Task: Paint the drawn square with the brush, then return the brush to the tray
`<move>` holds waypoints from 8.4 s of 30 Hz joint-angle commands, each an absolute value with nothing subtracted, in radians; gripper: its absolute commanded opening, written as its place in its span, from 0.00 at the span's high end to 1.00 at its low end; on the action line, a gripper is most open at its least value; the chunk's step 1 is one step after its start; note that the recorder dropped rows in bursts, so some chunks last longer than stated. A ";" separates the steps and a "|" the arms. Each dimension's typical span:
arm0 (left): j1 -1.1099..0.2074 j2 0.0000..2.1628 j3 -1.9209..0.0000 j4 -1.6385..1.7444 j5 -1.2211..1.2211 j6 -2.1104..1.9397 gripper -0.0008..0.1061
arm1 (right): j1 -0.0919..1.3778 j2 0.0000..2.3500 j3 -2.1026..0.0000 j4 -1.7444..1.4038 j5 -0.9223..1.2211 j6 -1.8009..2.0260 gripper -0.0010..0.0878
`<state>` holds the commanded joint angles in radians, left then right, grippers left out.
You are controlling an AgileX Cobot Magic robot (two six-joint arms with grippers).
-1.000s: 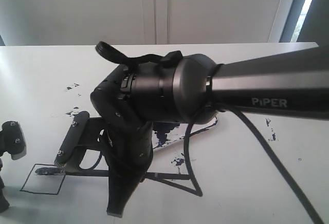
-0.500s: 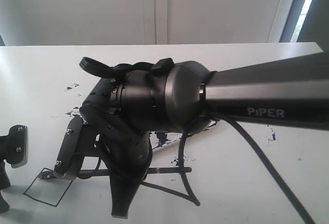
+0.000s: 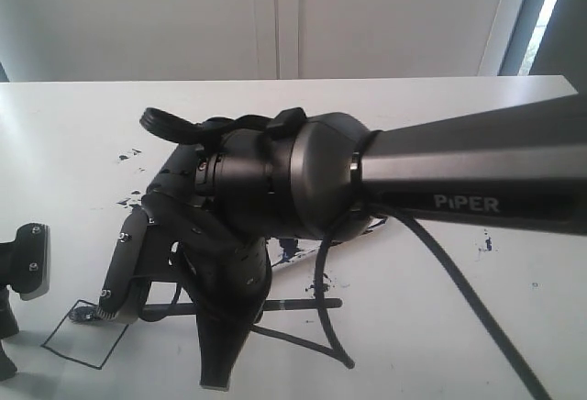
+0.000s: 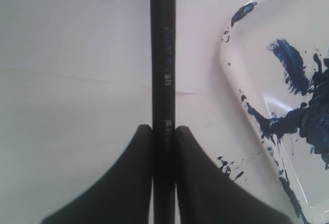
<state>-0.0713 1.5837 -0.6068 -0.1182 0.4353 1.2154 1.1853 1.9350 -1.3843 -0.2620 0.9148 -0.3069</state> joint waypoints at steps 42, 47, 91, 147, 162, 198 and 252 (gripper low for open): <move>-0.071 1.584 -0.607 -0.120 0.433 1.215 0.47 | 1.238 1.945 -1.384 -0.264 0.959 -0.318 0.99; -0.071 1.584 -0.607 -0.120 0.433 1.215 0.47 | 1.238 1.945 -1.384 -0.263 0.954 -0.322 0.99; -0.071 1.584 -0.607 -0.120 0.421 1.215 0.47 | 1.236 1.946 -1.384 -0.397 0.967 -0.212 0.99; -0.071 1.584 -0.607 -0.118 0.411 1.215 0.47 | 1.236 1.944 -1.384 -0.346 1.043 -0.250 0.99; -0.071 1.584 -0.607 -0.118 0.413 1.215 0.47 | 1.236 1.946 -1.384 -0.401 1.040 -0.193 0.99; -0.071 1.584 -0.607 -0.118 0.407 1.215 0.47 | 1.238 1.944 -1.384 -0.265 1.068 -0.313 0.99; -0.071 1.584 -0.607 -0.118 0.394 1.215 0.47 | 1.236 1.944 -1.384 -0.379 1.101 -0.175 0.99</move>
<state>-0.0713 1.5837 -0.6068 -0.1183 0.3938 1.2154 1.2360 1.9440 -1.3843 -0.3795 1.1014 -0.1751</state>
